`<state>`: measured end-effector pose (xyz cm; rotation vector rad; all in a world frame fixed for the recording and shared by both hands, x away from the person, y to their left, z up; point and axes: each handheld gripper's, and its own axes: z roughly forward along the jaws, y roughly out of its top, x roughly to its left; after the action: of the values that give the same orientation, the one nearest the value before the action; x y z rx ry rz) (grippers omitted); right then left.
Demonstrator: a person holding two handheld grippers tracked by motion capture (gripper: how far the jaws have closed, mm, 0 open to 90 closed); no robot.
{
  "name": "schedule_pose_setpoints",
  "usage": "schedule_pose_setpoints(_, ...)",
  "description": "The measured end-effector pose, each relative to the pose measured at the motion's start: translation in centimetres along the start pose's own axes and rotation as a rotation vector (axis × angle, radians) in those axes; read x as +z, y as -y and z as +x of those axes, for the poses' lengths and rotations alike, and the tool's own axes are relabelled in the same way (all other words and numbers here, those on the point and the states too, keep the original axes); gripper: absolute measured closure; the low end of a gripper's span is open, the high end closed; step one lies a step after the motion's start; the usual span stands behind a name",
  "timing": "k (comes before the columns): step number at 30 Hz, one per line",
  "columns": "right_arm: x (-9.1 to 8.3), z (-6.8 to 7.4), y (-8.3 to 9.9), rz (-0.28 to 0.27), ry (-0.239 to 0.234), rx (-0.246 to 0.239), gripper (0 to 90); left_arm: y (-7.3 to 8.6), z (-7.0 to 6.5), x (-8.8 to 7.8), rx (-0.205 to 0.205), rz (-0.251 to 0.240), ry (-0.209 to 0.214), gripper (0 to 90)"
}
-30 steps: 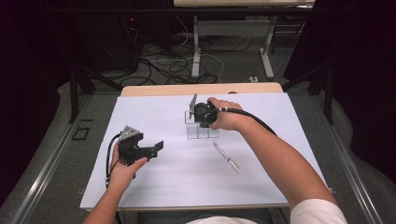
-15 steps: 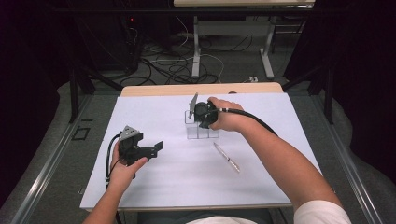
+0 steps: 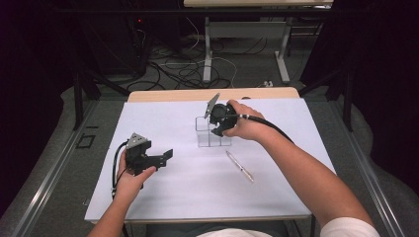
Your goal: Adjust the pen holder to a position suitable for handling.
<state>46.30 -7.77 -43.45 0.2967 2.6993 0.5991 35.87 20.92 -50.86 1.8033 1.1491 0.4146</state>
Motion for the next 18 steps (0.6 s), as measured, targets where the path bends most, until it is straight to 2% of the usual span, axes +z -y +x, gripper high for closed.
schedule_pose_setpoints(5, -1.1, 0.5, 0.5, -0.034, 0.03, 0.094, 49.9, 0.1, 0.0, 0.1, -0.007, -0.001, -0.006, 4.3)
schedule_pose_setpoints(8, -1.7, 0.7, 1.0, -0.062, 0.026, 0.163, 46.0, 0.1, 0.0, -0.1, -0.001, 0.002, 0.001, 4.3)
schedule_pose_setpoints(10, -2.0, 0.7, 1.4, -0.077, 0.006, 0.215, 44.9, 0.0, 0.0, -0.2, -0.003, 0.004, -0.002, 4.3)
schedule_pose_setpoints(11, -2.2, 0.7, 1.5, -0.08, -0.002, 0.225, 40.6, 0.1, 0.0, -0.3, -0.009, -0.008, -0.005, 4.3)
schedule_pose_setpoints(14, -2.7, 1.0, 1.9, -0.068, 0.024, 0.248, 34.4, 0.1, 0.3, -0.4, -0.008, -0.006, -0.012, 4.3)
schedule_pose_setpoints(15, -2.8, 1.0, 2.1, -0.078, 0.028, 0.25, 32.1, 0.1, 0.3, -0.5, -0.01, -0.004, -0.012, 4.3)
schedule_pose_setpoints(18, -2.9, 1.4, 2.7, -0.099, 0.036, 0.295, 26.8, 0.1, 0.3, -0.5, -0.019, -0.01, -0.011, 4.3)
